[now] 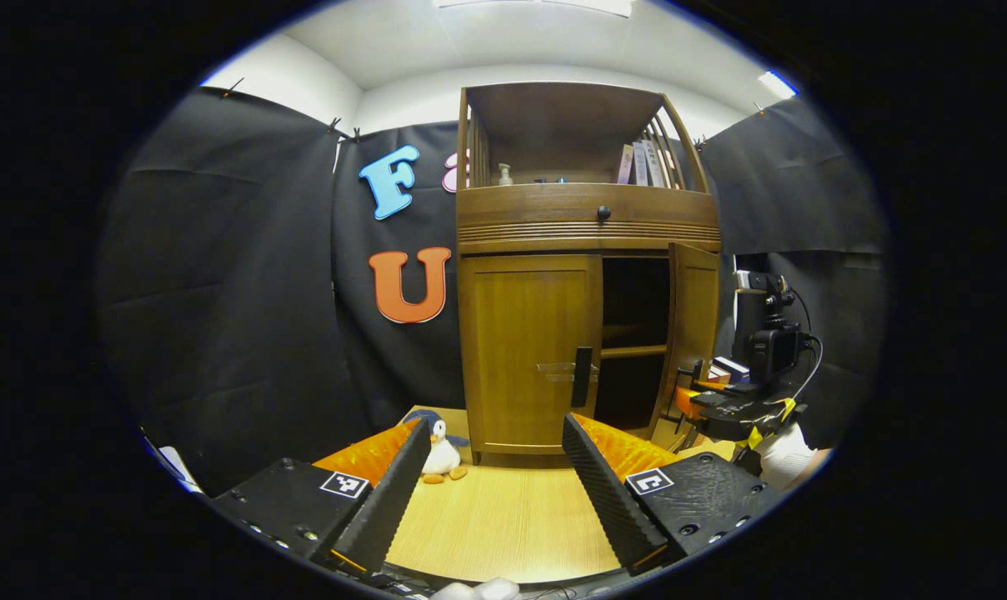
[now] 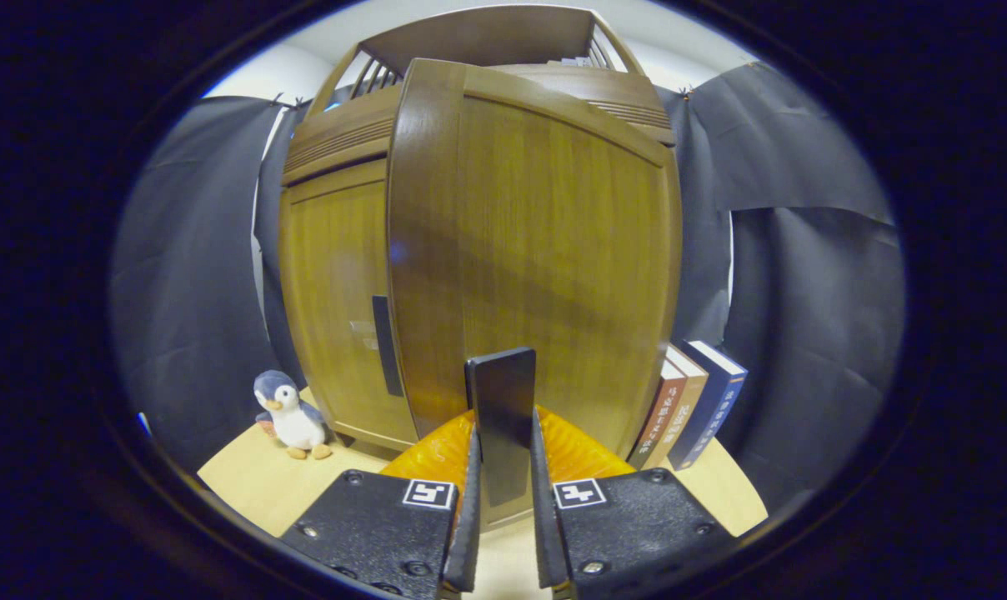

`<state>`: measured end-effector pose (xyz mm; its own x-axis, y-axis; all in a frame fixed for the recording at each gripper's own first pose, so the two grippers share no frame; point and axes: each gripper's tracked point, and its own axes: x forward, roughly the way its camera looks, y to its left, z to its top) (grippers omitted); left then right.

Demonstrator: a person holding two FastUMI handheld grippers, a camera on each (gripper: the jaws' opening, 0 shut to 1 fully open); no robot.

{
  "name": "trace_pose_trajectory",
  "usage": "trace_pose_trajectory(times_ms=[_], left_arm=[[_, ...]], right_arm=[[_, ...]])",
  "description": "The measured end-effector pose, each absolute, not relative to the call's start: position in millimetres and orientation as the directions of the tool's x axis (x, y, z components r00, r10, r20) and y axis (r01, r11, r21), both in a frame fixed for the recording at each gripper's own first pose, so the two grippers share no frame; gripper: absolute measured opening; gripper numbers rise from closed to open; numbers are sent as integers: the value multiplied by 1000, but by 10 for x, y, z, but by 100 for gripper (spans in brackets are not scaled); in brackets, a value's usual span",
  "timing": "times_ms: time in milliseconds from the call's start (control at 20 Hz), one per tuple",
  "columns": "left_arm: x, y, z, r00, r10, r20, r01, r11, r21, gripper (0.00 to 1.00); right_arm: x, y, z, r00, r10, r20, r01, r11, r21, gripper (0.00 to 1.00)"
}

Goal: Open the right door of the double-door shoe cabinet with the right hand, and open the left door with the left hand.

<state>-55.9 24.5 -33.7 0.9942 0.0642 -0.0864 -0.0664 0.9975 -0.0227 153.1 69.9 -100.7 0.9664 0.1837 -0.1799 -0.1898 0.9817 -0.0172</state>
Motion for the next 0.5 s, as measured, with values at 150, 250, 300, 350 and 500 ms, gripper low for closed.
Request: trace_pose_trajectory(times_ms=[150, 250, 300, 350, 500], left_arm=[[-539, 150, -332, 996, 35, -81, -37, 999, -25, 100], [-545, 94, -324, 997, 20, -78, -22, 1000, -21, 96], [-543, 70, -316, 997, 12, -77, -14, 1000, -20, 96], [-538, 46, -328, 997, 6, -78, -7, 1000, -19, 96], [-530, -34, -335, 997, -16, -78, 14, 1000, -24, 96]], right_arm=[[1429, 565, -1011, 969, 169, -182, -173, 985, -5, 29], [1376, 462, -1001, 970, 158, -183, -162, 987, -6, 27], [1339, 415, -1005, 971, 154, -186, -157, 988, -3, 26], [1319, 367, -1009, 971, 149, -188, -152, 988, 1, 25], [1248, 205, -999, 972, 138, -192, -140, 990, 7, 22]])
